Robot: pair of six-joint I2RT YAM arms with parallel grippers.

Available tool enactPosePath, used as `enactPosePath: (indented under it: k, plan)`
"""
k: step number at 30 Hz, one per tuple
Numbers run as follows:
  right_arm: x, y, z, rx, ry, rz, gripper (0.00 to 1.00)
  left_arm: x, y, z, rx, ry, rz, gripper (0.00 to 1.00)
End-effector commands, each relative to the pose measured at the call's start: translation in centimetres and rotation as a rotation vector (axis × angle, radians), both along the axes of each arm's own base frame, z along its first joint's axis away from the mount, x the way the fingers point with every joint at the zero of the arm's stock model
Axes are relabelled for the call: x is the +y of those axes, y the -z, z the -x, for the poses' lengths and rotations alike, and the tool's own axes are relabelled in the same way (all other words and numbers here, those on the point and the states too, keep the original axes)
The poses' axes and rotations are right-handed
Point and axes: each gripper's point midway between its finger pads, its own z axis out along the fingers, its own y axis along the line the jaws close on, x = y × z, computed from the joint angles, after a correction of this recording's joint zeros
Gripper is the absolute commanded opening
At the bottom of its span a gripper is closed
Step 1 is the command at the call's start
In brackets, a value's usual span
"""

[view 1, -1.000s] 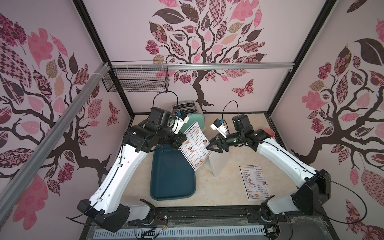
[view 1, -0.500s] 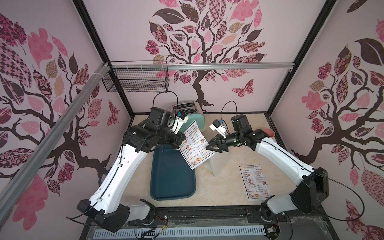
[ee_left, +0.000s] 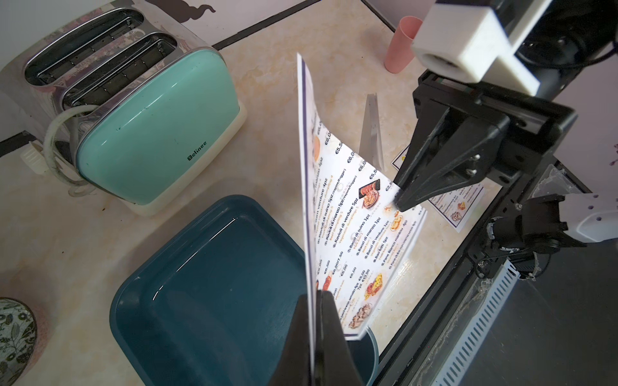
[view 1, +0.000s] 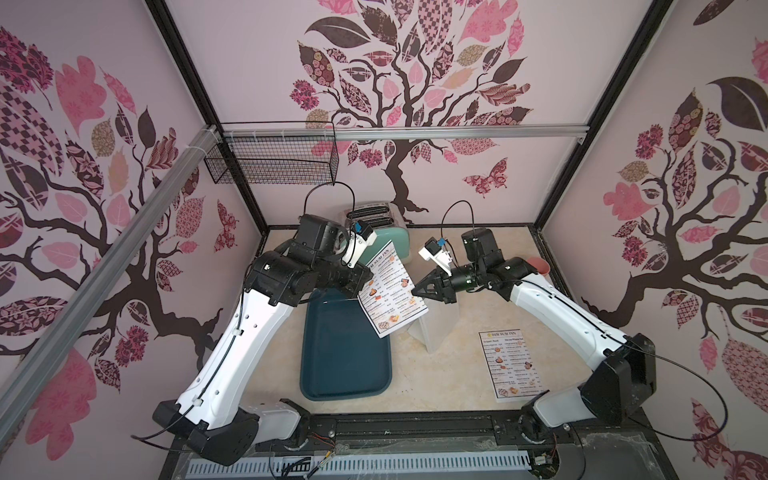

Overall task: Replace the menus in the menu holders
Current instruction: Adjust the menu.

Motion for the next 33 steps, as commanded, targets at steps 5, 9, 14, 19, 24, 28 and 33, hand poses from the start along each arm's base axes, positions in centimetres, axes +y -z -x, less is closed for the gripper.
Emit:
enactPosePath:
  k: [5, 9, 14, 19, 24, 28, 33]
  plan:
    - [0.2, -0.8, -0.7, -0.092, -0.047, -0.022, 0.01, -0.7, -3.5, 1.2, -0.059, 0.043, 0.102, 0.0]
    - [-0.3, -0.7, -0.7, -0.157, -0.08, -0.029, 0.0, -1.2, -3.9, 1.7, -0.046, 0.065, 0.136, 0.0]
    - [-0.6, -0.8, -0.4, -0.234, -0.133, -0.047, 0.0, -1.4, -4.5, 1.9, -0.046, 0.07, 0.162, 0.0]
    - [-0.9, -2.2, 0.9, -0.257, -0.19, -0.119, 0.0, 0.8, -4.4, 1.4, -0.039, -0.018, 0.204, 0.46]
    - [-1.3, -3.8, 2.6, -0.26, -0.204, -0.175, 0.0, 3.6, -6.4, 2.5, -0.126, -0.1, 0.318, 0.76]
    - [-1.9, -5.8, 3.4, -0.261, -0.174, -0.238, 0.0, 4.6, -6.7, 4.7, -0.164, -0.129, 0.374, 0.79]
    - [-2.5, -7.6, 4.6, -0.281, -0.158, -0.263, 0.0, 5.4, -4.4, 6.4, -0.225, -0.155, 0.416, 0.81]
